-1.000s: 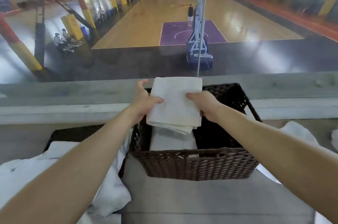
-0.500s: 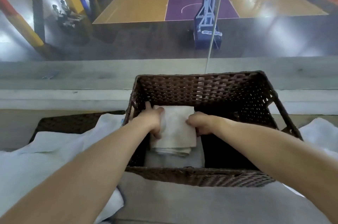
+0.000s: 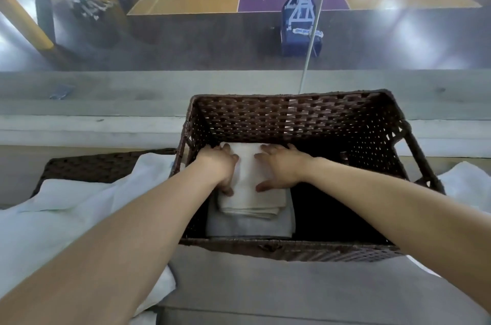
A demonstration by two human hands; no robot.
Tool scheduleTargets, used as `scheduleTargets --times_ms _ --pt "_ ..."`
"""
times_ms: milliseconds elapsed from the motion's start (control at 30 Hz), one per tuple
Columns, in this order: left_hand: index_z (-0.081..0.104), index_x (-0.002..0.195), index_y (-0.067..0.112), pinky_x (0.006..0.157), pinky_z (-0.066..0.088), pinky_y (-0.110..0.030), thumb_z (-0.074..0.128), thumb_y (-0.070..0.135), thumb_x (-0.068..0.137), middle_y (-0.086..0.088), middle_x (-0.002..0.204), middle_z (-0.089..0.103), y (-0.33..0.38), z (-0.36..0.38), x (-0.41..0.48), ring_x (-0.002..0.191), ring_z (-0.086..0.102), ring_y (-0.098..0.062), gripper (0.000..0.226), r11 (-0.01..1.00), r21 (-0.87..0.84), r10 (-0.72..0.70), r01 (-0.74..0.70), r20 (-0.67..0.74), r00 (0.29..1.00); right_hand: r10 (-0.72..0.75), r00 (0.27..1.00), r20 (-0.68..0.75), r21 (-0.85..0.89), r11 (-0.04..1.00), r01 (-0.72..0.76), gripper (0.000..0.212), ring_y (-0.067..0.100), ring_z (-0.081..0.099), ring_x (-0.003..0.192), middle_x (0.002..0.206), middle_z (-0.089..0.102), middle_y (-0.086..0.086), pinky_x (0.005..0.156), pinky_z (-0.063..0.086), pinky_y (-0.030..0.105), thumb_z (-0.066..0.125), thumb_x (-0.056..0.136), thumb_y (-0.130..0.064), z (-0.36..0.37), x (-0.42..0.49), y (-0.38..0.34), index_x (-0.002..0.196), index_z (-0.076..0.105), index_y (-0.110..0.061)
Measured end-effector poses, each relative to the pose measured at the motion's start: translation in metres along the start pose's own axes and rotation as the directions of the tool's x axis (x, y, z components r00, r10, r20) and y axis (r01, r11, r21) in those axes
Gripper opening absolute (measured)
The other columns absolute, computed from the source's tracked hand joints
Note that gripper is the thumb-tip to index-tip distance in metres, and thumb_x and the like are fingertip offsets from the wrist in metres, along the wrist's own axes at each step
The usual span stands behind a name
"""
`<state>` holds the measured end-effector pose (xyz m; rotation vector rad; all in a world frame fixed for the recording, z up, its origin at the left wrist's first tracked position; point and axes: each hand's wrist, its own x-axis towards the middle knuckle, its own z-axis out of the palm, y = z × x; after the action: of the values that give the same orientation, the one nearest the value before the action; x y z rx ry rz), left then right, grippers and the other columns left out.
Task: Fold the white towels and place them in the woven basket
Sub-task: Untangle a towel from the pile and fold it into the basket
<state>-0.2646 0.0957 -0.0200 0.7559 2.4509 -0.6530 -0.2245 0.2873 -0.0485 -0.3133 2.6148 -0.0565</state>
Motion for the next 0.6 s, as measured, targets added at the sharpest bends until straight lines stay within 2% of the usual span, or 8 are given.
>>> scheduleTargets --times_ms 67,100,200,333,400,467,533,600 --pt "0.037 0.159 0.019 0.11 0.045 -0.045 0.077 0.06 0.087 -0.01 0.157 0.049 -0.003 -0.014 -0.034 0.14 0.054 -0.031 0.092 1.0 0.017 0.023 -0.021 -0.157 0.987 0.015 0.996 -0.09 0.069 0.998 -0.009 0.095 0.031 0.041 0.151 0.167 0.037 0.006 0.121 0.038 0.049 0.062 0.09 -0.076 -0.028 -0.017 -0.006 0.164 0.036 -0.021" --pt "0.043 0.154 0.019 0.104 0.047 -0.044 0.075 0.057 0.089 -0.007 0.147 0.057 -0.007 -0.02 -0.054 0.132 0.06 -0.03 0.082 0.999 0.027 0.03 -0.024 -0.253 0.967 0.01 0.988 -0.153 0.093 0.996 0.005 0.085 0.03 0.047 0.146 0.162 0.044 0.005 0.118 0.042 0.046 0.062 0.094 -0.07 -0.042 -0.029 -0.011 0.16 0.044 -0.02" --pt "0.051 0.145 0.021 0.098 0.052 -0.045 0.067 0.058 0.094 -0.003 0.133 0.063 -0.026 -0.03 -0.13 0.12 0.064 -0.029 0.065 1.0 0.017 0.021 -0.015 -0.497 0.868 -0.006 0.926 -0.378 0.163 0.984 0.073 0.064 0.025 0.054 0.14 0.151 0.055 0.001 0.115 0.045 0.046 0.062 0.098 -0.061 -0.073 -0.075 -0.036 0.148 0.058 -0.021" --pt "0.061 0.139 0.018 0.089 0.056 -0.05 0.068 0.049 0.097 -0.005 0.123 0.07 -0.066 -0.001 -0.241 0.112 0.067 -0.033 0.053 0.985 -0.173 -0.105 -0.026 -0.704 0.703 -0.047 0.768 -0.638 0.172 0.964 0.202 0.05 0.021 0.06 0.131 0.144 0.064 0.0 0.112 0.048 0.04 0.064 0.101 -0.05 -0.088 -0.138 -0.102 0.141 0.064 -0.019" --pt "0.061 0.14 0.023 0.088 0.058 -0.047 0.066 0.049 0.098 -0.001 0.127 0.07 -0.084 0.039 -0.284 0.113 0.068 -0.03 0.049 0.952 -0.304 -0.243 0.043 -0.66 0.711 -0.11 0.684 -0.721 0.134 0.947 0.293 0.04 0.021 0.066 0.117 0.131 0.068 -0.002 0.102 0.054 0.04 0.065 0.101 -0.046 -0.085 -0.164 -0.149 0.131 0.069 -0.02" --pt "0.06 0.136 0.027 0.089 0.056 -0.043 0.063 0.051 0.1 0.005 0.126 0.069 -0.094 0.094 -0.312 0.112 0.067 -0.025 0.043 0.893 -0.427 -0.358 0.141 -0.486 0.797 -0.222 0.645 -0.731 0.068 0.917 0.392 0.03 0.021 0.067 0.107 0.119 0.07 -0.003 0.094 0.055 0.04 0.064 0.1 -0.042 -0.075 -0.184 -0.197 0.121 0.071 -0.021" --pt "0.059 0.134 0.028 0.093 0.054 -0.042 0.064 0.052 0.1 0.004 0.129 0.067 -0.094 0.158 -0.327 0.114 0.065 -0.025 0.043 0.84 -0.487 -0.397 0.24 -0.252 0.883 -0.357 0.65 -0.67 0.015 0.87 0.493 0.028 0.022 0.068 0.104 0.113 0.07 -0.004 0.09 0.055 0.041 0.06 0.099 -0.041 -0.055 -0.193 -0.238 0.117 0.072 -0.022" --pt "0.051 0.147 0.028 0.097 0.054 -0.044 0.071 0.053 0.095 -0.004 0.135 0.06 -0.085 0.222 -0.335 0.12 0.063 -0.03 0.062 0.817 -0.481 -0.37 0.319 -0.011 0.929 -0.482 0.71 -0.514 -0.051 0.843 0.535 0.033 0.023 0.068 0.108 0.116 0.069 -0.004 0.093 0.055 0.042 0.056 0.099 -0.046 -0.028 -0.193 -0.268 0.119 0.069 -0.024"
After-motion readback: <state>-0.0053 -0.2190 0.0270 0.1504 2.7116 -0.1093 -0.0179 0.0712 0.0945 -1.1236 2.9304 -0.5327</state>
